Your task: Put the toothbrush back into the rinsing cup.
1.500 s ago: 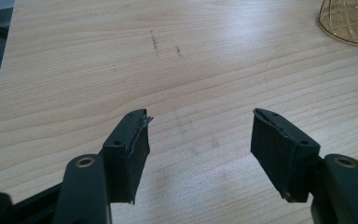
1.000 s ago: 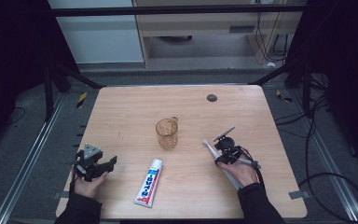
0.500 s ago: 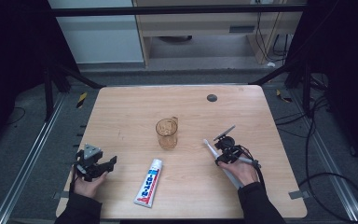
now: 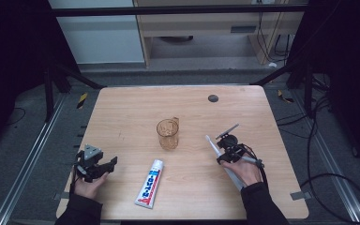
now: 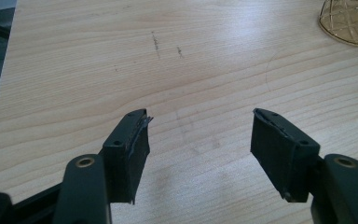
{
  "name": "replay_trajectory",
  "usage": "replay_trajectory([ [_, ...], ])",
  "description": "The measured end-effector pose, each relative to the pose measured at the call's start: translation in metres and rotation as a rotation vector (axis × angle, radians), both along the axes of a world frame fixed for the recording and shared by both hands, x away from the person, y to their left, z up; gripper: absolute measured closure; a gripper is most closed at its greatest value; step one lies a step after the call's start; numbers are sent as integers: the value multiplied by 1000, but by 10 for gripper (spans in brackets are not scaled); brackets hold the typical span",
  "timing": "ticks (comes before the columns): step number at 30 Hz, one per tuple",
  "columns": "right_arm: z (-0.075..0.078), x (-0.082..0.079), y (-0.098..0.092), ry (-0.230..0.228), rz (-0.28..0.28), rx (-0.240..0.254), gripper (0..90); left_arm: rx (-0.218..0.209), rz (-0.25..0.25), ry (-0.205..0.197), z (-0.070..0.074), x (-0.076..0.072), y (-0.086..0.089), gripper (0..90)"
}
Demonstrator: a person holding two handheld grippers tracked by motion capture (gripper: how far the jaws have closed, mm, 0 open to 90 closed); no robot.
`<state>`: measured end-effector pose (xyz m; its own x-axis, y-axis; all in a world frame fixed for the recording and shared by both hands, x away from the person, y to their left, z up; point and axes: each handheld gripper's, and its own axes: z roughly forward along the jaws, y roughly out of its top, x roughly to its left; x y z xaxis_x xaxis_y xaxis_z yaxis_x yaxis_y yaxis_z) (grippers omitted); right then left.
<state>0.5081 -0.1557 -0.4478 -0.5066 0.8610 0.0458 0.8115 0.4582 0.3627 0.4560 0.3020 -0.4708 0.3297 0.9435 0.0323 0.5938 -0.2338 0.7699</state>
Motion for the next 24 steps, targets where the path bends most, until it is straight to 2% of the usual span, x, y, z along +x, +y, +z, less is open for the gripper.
replay_trajectory([
  [6,9,-3,-3,-28,-7,21,678,0,1,-2,0,0,0,363],
  [8,12,-4,-5,-50,-6,33,678,0,1,-2,0,0,0,364],
  [17,20,-8,-8,-86,-12,51,679,0,1,-3,0,0,0,364],
  [24,32,-10,-12,-141,-11,84,679,0,2,-5,0,0,0,364],
])
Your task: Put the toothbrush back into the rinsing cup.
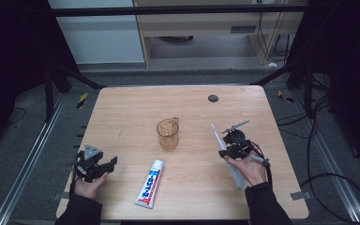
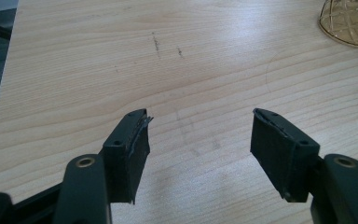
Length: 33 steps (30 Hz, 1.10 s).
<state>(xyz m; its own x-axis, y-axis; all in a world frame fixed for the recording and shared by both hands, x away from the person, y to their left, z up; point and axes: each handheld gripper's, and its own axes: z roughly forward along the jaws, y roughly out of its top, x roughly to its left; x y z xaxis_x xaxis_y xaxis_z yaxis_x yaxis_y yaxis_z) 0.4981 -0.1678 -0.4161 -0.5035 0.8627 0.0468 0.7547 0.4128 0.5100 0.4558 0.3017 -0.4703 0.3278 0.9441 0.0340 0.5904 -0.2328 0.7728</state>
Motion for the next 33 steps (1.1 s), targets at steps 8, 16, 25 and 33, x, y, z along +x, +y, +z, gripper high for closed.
replay_trajectory([
  [8,17,-3,-5,-98,-14,57,679,-1,1,-2,0,0,0,365],
  [16,29,-5,-7,-189,-37,118,678,-3,4,-5,1,0,1,365],
  [25,42,-10,-6,-347,-74,200,678,-3,4,-11,1,-1,1,365],
  [33,50,-11,-2,-461,-98,283,678,-3,5,-13,1,-1,1,365],
])
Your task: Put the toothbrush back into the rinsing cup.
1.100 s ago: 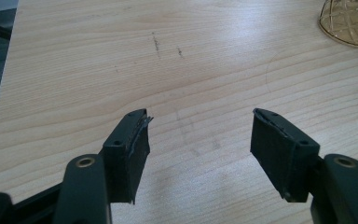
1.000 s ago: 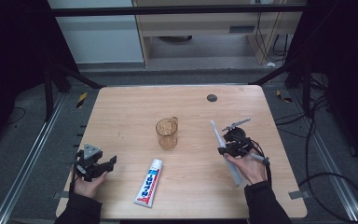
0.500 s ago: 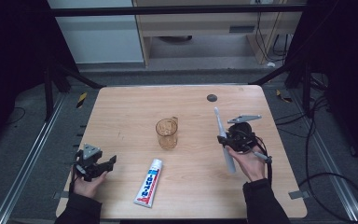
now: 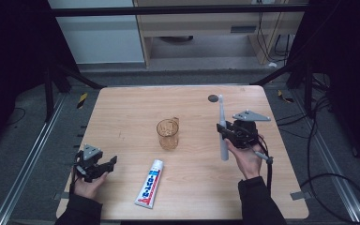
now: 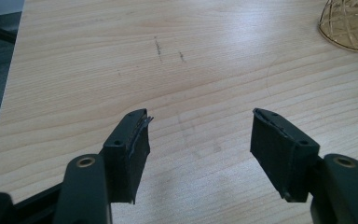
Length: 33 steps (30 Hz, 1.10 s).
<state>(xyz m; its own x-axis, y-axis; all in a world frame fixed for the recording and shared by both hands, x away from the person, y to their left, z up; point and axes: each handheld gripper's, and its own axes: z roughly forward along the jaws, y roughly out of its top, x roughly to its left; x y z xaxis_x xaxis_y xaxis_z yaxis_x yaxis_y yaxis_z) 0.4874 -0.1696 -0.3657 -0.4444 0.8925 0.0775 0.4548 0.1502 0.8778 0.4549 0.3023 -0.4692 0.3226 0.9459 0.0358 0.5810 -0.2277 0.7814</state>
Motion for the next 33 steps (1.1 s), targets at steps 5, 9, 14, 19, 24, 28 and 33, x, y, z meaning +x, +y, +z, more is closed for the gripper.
replay_trajectory([
  [5,5,0,5,-55,-8,38,678,-3,1,0,0,0,1,366],
  [9,9,0,7,-82,-10,63,678,-5,3,-1,0,0,1,366],
  [14,12,2,14,-134,-19,107,678,-6,5,-3,0,0,1,366],
  [19,11,3,23,-190,-32,146,677,-5,5,-4,0,0,1,366],
  [24,14,8,36,-235,-34,186,677,-5,6,-5,0,0,1,366],
  [28,17,10,45,-264,-32,201,677,-6,6,-4,0,1,1,366],
  [33,22,15,56,-279,-27,213,677,-6,6,-5,0,1,1,366],
])
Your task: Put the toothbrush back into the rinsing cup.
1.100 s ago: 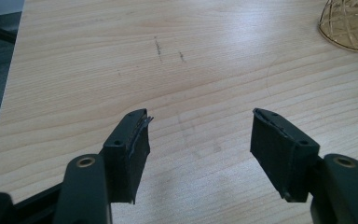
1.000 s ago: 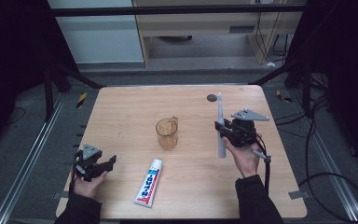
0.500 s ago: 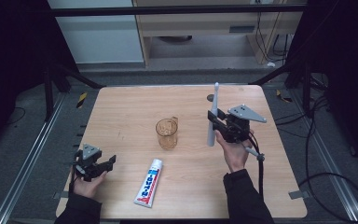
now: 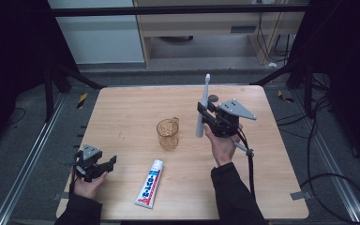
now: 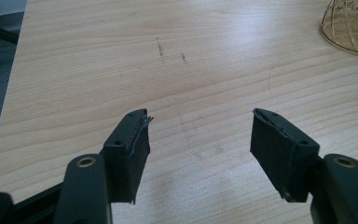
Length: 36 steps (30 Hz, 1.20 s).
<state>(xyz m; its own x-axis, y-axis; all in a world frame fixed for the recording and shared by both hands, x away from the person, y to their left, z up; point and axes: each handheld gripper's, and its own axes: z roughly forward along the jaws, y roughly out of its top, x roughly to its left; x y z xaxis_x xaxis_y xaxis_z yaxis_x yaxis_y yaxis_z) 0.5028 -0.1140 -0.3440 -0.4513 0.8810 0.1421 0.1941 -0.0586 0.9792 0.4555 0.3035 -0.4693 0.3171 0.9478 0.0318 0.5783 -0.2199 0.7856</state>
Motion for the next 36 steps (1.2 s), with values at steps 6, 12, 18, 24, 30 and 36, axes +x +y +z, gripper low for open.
replay_trajectory([
  [6,3,7,14,-22,1,4,677,0,1,1,0,0,0,366],
  [12,4,12,23,-39,-6,16,677,0,1,0,0,0,0,367],
  [18,6,18,35,-46,-2,8,677,-1,2,-1,0,0,1,368],
  [24,6,25,47,-55,7,16,677,0,2,-1,0,0,0,368],
  [30,2,29,54,-47,13,21,677,-1,2,-1,0,0,0,368],
  [36,-3,33,61,-47,22,25,677,0,2,-1,0,0,1,368],
])
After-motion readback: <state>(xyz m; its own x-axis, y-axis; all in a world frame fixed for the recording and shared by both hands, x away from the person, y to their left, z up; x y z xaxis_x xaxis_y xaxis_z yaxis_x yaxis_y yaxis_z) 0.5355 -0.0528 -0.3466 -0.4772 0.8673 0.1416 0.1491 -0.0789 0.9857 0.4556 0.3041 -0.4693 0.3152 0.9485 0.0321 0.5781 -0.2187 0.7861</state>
